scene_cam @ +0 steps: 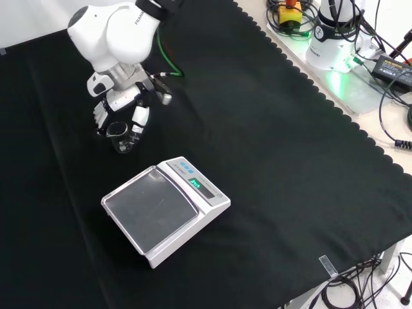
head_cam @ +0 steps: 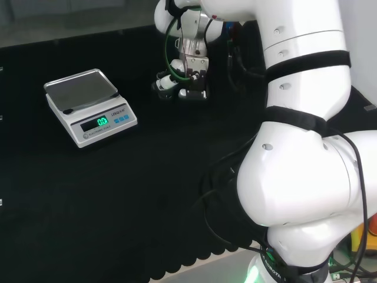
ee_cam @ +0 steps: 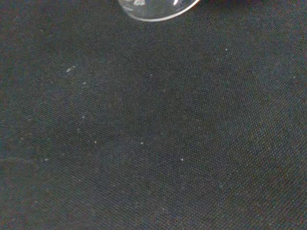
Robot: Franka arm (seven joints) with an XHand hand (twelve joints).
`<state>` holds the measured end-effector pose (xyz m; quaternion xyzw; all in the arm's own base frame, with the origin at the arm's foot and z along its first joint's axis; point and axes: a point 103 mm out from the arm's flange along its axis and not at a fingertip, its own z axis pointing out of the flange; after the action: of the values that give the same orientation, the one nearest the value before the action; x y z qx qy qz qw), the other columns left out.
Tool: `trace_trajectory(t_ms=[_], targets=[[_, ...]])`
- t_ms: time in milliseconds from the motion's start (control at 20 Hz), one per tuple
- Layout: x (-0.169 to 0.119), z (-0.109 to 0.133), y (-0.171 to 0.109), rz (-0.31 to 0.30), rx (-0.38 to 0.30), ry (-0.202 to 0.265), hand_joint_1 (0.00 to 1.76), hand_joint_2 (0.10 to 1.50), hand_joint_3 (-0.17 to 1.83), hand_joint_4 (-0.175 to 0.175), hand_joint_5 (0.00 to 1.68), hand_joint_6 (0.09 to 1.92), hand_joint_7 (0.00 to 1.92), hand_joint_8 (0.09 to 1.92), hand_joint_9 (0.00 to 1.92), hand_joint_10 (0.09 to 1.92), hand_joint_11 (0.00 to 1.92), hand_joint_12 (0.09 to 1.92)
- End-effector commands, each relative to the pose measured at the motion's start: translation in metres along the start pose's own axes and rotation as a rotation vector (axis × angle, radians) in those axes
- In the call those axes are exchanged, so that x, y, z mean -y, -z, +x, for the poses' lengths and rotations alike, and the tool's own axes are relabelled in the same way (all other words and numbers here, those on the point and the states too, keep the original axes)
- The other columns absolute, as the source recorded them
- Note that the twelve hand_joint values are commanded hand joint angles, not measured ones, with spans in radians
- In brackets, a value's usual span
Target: Pick up the beaker.
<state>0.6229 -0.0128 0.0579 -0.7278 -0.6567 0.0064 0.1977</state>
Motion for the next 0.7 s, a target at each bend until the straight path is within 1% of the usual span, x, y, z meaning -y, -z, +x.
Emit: trace_trajectory(t_ms=[50, 150, 250, 400, 550, 600, 650, 700], targets=[[0.012, 0.005, 0.007, -0.309, 0.043, 0.036, 0.69, 0.93, 0.08, -0.077, 0.69, 0.51, 0.67, 0.77, 0.61, 0.71, 0.43, 1.39], [0.015, 0.005, 0.009, -0.356, 0.051, 0.039, 0.74, 0.91, 0.09, -0.068, 0.76, 0.64, 0.75, 0.76, 0.69, 0.69, 0.49, 1.36], [0.018, 0.006, 0.017, -0.4, 0.069, 0.046, 0.78, 0.9, 0.1, -0.056, 0.84, 0.69, 0.82, 0.75, 0.75, 0.66, 0.54, 1.34], [0.028, 0.005, 0.038, -0.446, 0.067, 0.057, 0.83, 0.88, 0.14, -0.032, 0.97, 0.67, 0.93, 0.71, 0.84, 0.62, 0.59, 1.32], [0.048, 0.007, 0.074, -0.5, 0.043, 0.081, 0.87, 0.84, 0.2, 0.005, 1.09, 0.63, 1.04, 0.67, 0.93, 0.58, 0.63, 1.31], [0.057, 0.009, 0.088, -0.516, 0.033, 0.088, 0.94, 0.86, 0.21, 0.069, 1.13, 0.65, 1.08, 0.66, 0.96, 0.57, 0.63, 1.31], [0.067, 0.01, 0.101, -0.527, 0.017, 0.094, 1.0, 0.88, 0.21, 0.118, 1.16, 0.65, 1.11, 0.65, 0.99, 0.56, 0.64, 1.31], [0.079, 0.011, 0.114, -0.534, 0.0, 0.098, 1.04, 0.89, 0.21, 0.146, 1.2, 0.63, 1.16, 0.64, 1.03, 0.55, 0.65, 1.3]])
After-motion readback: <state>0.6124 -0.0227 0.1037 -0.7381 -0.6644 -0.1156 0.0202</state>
